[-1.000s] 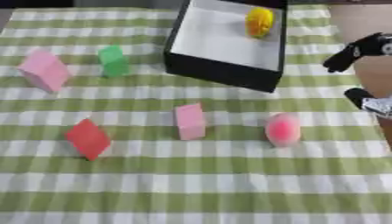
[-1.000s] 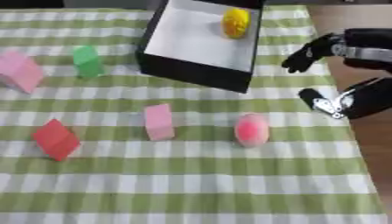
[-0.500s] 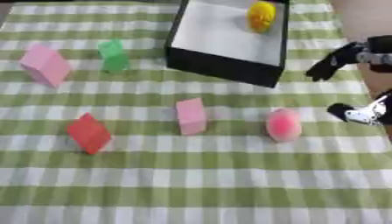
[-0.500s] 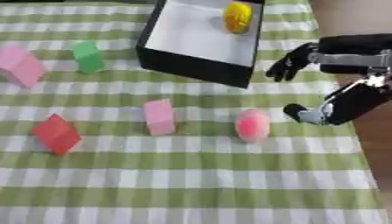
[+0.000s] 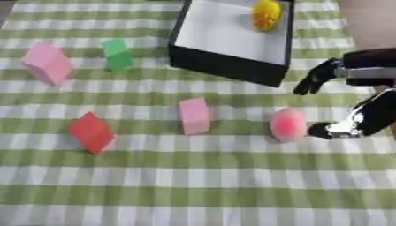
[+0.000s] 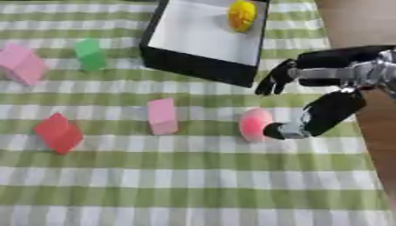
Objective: Pick up objects on the table and place them in the box.
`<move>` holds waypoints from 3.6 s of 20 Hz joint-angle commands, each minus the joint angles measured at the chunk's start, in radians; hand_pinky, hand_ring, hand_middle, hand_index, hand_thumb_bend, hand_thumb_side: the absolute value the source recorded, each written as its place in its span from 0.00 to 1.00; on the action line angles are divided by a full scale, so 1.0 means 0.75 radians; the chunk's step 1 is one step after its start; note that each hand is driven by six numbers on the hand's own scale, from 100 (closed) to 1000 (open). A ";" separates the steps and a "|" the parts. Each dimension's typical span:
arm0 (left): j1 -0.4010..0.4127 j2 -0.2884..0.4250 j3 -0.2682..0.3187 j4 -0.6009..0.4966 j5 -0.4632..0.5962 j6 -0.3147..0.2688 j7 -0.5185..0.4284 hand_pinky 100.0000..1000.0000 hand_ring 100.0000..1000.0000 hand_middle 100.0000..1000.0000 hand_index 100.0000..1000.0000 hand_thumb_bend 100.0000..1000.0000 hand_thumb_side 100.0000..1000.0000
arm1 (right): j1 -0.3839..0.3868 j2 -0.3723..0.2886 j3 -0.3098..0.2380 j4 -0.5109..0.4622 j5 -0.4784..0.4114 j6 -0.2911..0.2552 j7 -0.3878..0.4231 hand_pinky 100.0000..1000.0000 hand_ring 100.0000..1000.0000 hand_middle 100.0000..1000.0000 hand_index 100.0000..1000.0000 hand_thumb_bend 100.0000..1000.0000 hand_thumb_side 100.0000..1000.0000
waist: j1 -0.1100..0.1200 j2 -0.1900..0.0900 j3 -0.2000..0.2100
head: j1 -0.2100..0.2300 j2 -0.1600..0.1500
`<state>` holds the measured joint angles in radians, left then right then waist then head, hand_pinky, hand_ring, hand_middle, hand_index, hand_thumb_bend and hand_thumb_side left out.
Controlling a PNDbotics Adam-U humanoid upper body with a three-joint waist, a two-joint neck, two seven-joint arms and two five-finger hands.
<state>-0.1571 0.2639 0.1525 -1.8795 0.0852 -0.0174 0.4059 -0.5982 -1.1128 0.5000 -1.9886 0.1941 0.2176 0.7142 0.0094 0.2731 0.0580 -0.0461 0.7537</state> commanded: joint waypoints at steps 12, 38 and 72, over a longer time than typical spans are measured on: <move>-0.001 0.012 -0.001 -0.011 0.006 -0.003 -0.010 0.74 0.78 0.78 0.79 0.00 0.74 | -0.047 0.124 0.059 0.146 0.197 -0.021 0.017 0.89 0.77 0.74 0.87 0.38 0.39 | 0.005 -0.045 0.002 | -0.013 -0.039; -0.002 0.000 -0.003 -0.012 0.009 -0.003 -0.022 0.74 0.78 0.79 0.79 0.00 0.74 | -0.022 0.260 0.089 0.308 0.234 -0.070 -0.108 0.85 0.67 0.49 0.63 0.15 0.33 | 0.011 -0.036 0.008 | -0.008 -0.031; 0.001 0.038 -0.001 -0.018 0.000 -0.005 -0.027 0.74 0.79 0.79 0.79 0.00 0.74 | -0.611 0.274 -0.061 0.476 0.074 -0.236 -0.148 0.83 0.65 0.52 0.68 0.06 0.36 | -0.010 -0.058 0.018 | -0.022 -0.035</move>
<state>-0.1505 0.2648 0.1502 -1.8793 0.0864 -0.0190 0.3892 -1.0342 -0.9265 0.4515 -1.6939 0.2190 0.0608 0.5967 0.0094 0.2654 0.0721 -0.0580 0.7366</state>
